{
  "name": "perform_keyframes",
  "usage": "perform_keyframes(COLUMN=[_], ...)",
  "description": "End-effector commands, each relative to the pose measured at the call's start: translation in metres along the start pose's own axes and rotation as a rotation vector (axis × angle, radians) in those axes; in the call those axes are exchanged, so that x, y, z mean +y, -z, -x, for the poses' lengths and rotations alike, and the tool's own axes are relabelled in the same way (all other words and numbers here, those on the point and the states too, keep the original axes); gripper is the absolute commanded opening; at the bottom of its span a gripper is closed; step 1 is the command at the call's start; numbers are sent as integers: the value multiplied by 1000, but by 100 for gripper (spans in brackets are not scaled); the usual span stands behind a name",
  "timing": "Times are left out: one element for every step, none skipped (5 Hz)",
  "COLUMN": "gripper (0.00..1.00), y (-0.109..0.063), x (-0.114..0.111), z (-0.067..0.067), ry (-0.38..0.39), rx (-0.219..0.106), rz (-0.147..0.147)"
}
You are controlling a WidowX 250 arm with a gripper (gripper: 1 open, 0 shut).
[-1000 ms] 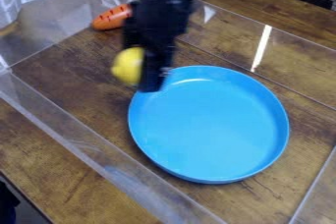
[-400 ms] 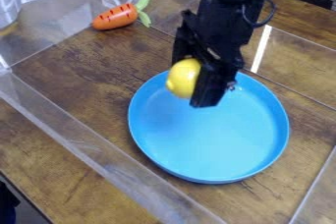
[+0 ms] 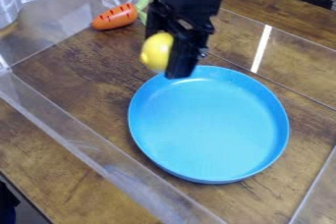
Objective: Put the lemon on the blue tray
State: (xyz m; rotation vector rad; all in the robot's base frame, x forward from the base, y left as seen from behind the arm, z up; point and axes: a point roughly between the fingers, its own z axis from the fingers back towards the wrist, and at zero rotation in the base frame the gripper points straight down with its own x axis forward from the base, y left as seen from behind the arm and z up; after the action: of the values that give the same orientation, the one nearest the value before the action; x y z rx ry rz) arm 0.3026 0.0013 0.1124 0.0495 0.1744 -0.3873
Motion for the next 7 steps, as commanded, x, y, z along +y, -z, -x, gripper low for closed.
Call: perform_keyframes(gripper=[0,0,0,0,0,0,0], y=[-22,-12,-9,-4,1,9,23], x=[-8,-16,-26,-37,-47,-55,-54], z=[2,4,3,-2,-11,-19,-24], ry=[37,83,64,57,41,22,12], rx=[-91,-88,-87,-84,-81,-74,-66], rz=[-26,-23,-15,-8,4,22,37])
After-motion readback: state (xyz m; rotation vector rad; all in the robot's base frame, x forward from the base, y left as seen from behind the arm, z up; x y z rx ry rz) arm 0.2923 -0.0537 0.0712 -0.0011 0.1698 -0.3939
